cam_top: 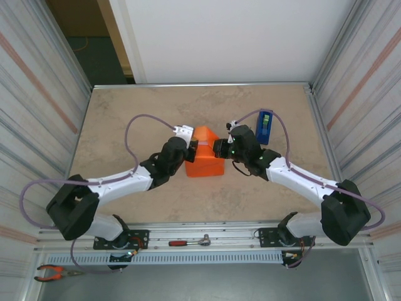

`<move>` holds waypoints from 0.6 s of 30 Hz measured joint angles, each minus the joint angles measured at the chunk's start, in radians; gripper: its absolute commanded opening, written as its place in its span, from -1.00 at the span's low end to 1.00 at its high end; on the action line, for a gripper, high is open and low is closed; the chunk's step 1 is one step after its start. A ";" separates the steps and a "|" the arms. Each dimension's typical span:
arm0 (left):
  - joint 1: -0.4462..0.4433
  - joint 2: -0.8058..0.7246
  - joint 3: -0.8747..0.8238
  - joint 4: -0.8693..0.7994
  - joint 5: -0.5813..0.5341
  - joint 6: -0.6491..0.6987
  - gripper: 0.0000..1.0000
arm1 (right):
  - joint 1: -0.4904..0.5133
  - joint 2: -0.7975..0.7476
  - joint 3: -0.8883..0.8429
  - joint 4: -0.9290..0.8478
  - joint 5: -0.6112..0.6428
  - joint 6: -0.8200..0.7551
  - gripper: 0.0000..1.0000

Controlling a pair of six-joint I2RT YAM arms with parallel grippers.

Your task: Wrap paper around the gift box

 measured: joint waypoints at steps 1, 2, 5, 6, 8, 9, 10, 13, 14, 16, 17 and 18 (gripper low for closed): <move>0.013 -0.030 0.016 -0.037 0.029 -0.010 -0.11 | 0.000 -0.001 -0.006 0.012 0.003 0.000 -1.00; 0.034 -0.064 0.034 -0.072 0.057 -0.027 -0.07 | 0.000 -0.003 -0.013 0.024 0.005 0.000 -1.00; 0.130 -0.159 0.082 -0.135 0.132 -0.091 -0.12 | 0.000 -0.008 -0.026 0.048 0.007 0.000 -1.00; 0.181 -0.190 0.094 -0.144 0.169 -0.126 -0.25 | 0.001 -0.009 -0.029 0.053 0.008 0.000 -1.00; 0.278 -0.222 0.103 -0.152 0.241 -0.189 -0.51 | 0.002 -0.010 -0.030 0.053 0.008 0.001 -1.00; 0.326 -0.224 0.105 -0.159 0.273 -0.218 -0.59 | 0.002 -0.010 -0.030 0.054 0.010 0.001 -1.00; 0.362 -0.214 0.107 -0.167 0.303 -0.240 -0.67 | 0.002 -0.010 -0.030 0.053 0.011 0.001 -1.00; 0.395 -0.134 0.119 -0.203 0.393 -0.275 -0.80 | 0.003 -0.011 -0.030 0.053 0.011 0.001 -1.00; 0.394 -0.103 0.124 -0.214 0.421 -0.280 -0.81 | 0.004 -0.011 -0.030 0.053 0.013 0.001 -1.00; 0.386 -0.035 0.135 -0.239 0.473 -0.290 -0.83 | 0.005 -0.013 -0.032 0.053 0.014 0.002 -1.00; 0.382 -0.012 0.139 -0.248 0.492 -0.291 -0.83 | 0.005 -0.014 -0.033 0.053 0.014 0.002 -1.00; 0.376 0.013 0.144 -0.260 0.513 -0.292 -0.83 | 0.006 -0.016 -0.035 0.053 0.015 0.003 -1.00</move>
